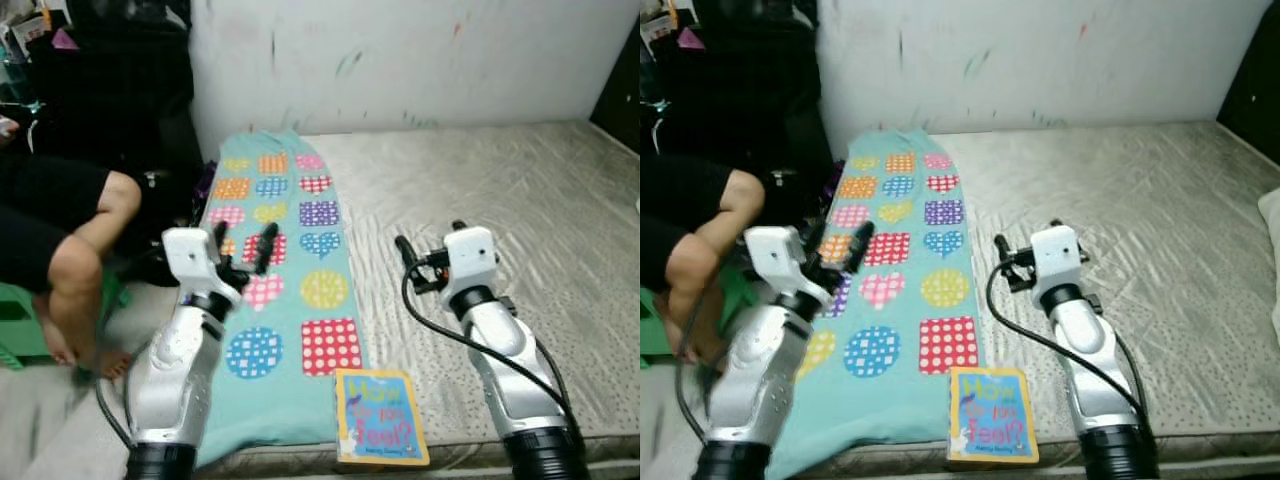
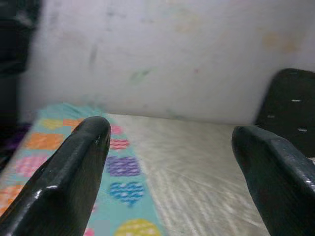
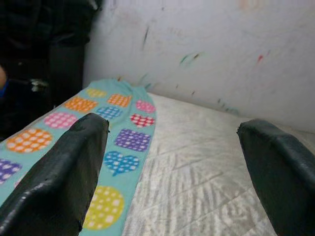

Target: Clean up the room

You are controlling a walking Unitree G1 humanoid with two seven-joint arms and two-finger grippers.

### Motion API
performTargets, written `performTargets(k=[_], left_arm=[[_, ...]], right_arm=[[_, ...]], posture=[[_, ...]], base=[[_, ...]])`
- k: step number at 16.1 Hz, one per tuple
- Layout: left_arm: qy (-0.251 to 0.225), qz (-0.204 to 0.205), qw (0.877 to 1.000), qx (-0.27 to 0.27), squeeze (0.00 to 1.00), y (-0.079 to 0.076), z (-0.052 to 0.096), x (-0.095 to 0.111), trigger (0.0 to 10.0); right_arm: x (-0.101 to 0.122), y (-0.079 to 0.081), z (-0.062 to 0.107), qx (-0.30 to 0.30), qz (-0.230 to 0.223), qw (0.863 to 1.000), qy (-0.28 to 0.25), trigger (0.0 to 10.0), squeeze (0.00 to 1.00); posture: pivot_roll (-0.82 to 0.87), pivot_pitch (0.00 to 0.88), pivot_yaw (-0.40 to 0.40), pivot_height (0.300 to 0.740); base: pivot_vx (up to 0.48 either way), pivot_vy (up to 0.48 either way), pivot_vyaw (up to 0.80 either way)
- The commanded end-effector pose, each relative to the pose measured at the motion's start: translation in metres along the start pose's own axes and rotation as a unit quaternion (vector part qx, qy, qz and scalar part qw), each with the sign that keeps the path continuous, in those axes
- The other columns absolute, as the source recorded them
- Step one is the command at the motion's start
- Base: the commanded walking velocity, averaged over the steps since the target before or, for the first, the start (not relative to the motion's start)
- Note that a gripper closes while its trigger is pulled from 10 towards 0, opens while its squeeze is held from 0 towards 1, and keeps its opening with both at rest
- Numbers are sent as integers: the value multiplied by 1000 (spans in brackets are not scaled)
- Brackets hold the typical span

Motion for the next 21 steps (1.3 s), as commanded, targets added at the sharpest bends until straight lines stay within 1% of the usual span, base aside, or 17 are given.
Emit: performTargets(k=[1, 3, 5, 7, 9, 10, 13, 21], left_arm=[[9, -8, 1000, 6, 0, 6, 3, -3, 10000], [8, -18, 1000, 6, 0, 6, 7, 0, 10000], [6, -20, 1000, 7, 0, 7, 11, 3, 10000], [8, -22, 1000, 16, 0, 13, 18, 3, 10000], [13, -24, 999, 20, 0, 17, 22, 0, 10000], [14, -25, 999, 20, 0, 17, 22, -1, 10000], [13, -23, 999, 18, 0, 14, 19, 2, 10000], [12, -21, 1000, 16, 0, 12, 17, 1, 10000]], right_arm=[[7, 4, -2, 10, 0, 1000, -9, 10000, 0], [7, 2, 3, 11, 1, 1000, -8, 10000, 0], [8, 0, 7, 15, 0, 1000, -8, 10000, 0], [6, -2, 13, 19, -2, 1000, -5, 10000, 0], [5, -3, 13, 21, -1, 1000, -2, 10000, 0], [6, -2, 12, 23, -1, 1000, -2, 10000, 0], [10, 0, 8, 25, -2, 1000, -5, 10000, 0], [11, 3, 7, 25, -7, 1000, -7, 10000, 0]], posture=[[-31, 0, 26, 740], [-30, 0, 28, 740], [-26, 0, 28, 740], [-23, 0, 25, 740], [-21, 0, 23, 740], [-21, 0, 23, 740], [-23, 0, 23, 740], [-27, 0, 22, 740]], base=[[0, 0, 0], [0, 0, 0], [0, 0, 0], [0, 0, 0], [0, 0, 0], [0, 0, 0], [0, -300, 0], [0, -298, 0]])
Point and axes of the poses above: a point about 5 cm out from each wrist's last joint towards the gripper, its own z axis pointing back from the gripper into the wrist, its own x axis along the axis of the wrist's last joint, y = z × x, the point moved 5 cm from there along -z, pointing out of the wrist towards the gripper, and after that the axes turned 5 degrees about -z, right-handed, at the moved point
